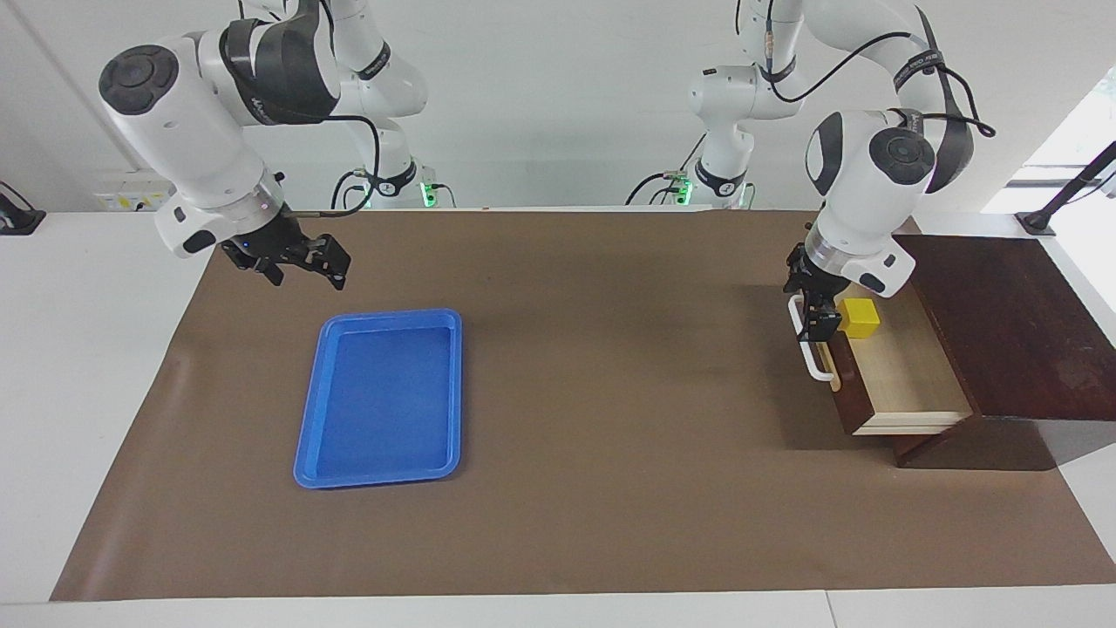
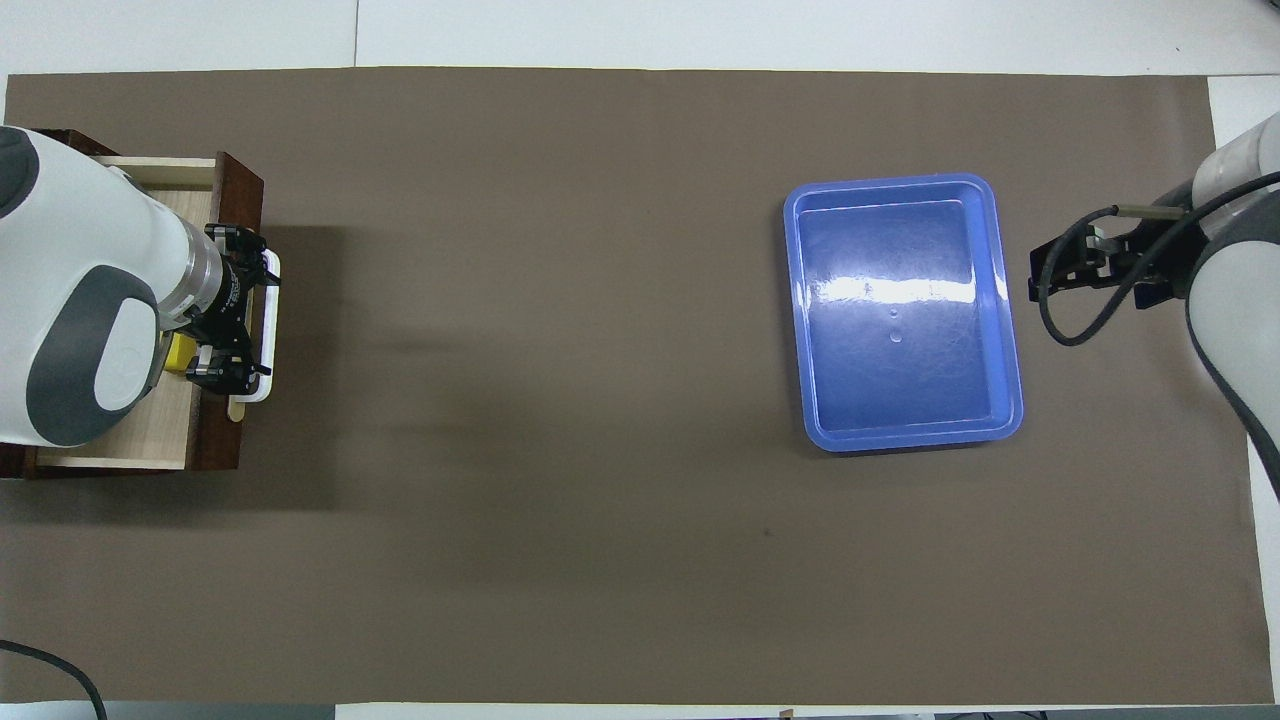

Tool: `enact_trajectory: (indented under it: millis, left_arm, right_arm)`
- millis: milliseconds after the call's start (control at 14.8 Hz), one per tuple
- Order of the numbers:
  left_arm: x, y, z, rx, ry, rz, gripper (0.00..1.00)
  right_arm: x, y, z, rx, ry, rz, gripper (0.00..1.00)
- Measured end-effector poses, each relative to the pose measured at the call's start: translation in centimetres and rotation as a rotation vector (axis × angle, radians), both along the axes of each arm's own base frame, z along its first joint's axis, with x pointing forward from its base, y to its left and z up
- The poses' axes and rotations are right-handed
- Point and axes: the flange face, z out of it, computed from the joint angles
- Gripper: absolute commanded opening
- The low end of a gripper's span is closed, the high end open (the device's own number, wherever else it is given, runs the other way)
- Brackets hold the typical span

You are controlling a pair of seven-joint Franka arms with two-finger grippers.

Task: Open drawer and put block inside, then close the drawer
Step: 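Push the drawer shut with the left gripper while the right gripper returns to rest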

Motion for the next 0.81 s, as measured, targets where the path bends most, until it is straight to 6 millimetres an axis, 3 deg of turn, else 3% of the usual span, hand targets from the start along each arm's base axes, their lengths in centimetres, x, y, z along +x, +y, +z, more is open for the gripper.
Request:
enact_trajectory:
  millis: [475, 814]
  left_arm:
    - [0.7, 5.8, -0.1, 0.05, -0.019, -0.019, 1.0]
    - [1.1, 11.9, 0.2, 0.071, -0.035, -0.003, 1.0]
  right_arm:
    - [-4.2, -2.7, 6.8, -0.015, 0.004, 0.099, 1.0]
    - [-5.2, -2.7, 6.6, -0.013, 0.039, 0.098, 1.0]
